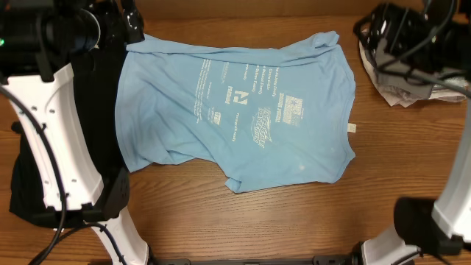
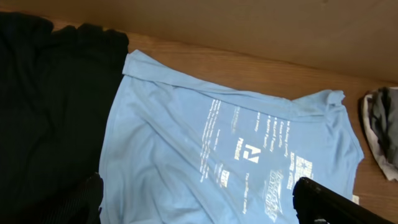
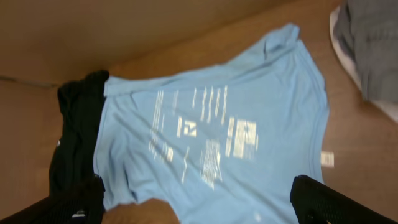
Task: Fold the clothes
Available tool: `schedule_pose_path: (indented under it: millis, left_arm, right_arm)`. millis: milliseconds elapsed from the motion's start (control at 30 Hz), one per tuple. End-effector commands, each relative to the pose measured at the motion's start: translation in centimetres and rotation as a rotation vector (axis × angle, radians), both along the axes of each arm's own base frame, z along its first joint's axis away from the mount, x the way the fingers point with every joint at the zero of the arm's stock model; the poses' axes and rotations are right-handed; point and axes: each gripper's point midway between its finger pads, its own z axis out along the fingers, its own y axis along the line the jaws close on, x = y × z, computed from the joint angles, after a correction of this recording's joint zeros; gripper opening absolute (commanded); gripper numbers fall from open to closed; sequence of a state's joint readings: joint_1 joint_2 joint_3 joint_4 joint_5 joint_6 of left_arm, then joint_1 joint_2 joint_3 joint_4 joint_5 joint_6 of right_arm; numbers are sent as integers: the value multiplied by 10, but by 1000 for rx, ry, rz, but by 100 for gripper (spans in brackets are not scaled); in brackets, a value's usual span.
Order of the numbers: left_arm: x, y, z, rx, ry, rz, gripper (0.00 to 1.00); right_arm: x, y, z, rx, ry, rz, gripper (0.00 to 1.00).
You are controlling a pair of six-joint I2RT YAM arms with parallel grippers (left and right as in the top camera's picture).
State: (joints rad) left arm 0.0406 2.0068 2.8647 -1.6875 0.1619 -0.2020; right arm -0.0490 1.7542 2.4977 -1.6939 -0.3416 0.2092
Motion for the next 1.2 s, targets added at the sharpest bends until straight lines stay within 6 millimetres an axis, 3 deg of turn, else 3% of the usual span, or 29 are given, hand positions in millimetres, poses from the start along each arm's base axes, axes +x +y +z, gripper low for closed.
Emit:
schedule_pose_path:
  millis: [0,233,400,633,800,900,1167]
  left_arm:
    - [-17,-6,8,8,-7,-32,100]
    - [-33,-10,-36,15,170,-56,100]
    - [-47,-9,-95,79,385,-56,100]
    - [-57,-8,-153,127,561,-63,98]
    - [-46,-25,-186,90,568,-98,97]
    - [-51,-38,-215,84,619,-122,96]
    - [-64,-57,-271,75,691,-119,97]
  right_arm:
    - [-18,5,-28,-27,105,4,100]
    - [-44,18,-87,-54,302,7,100]
    - [-56,31,-136,-76,429,13,100]
    - [-68,35,-199,-60,524,-20,100]
    - [-85,39,-244,-25,582,-23,100]
    - [-97,38,-266,-26,615,-30,100]
    - [-100,37,-285,-15,631,-62,100]
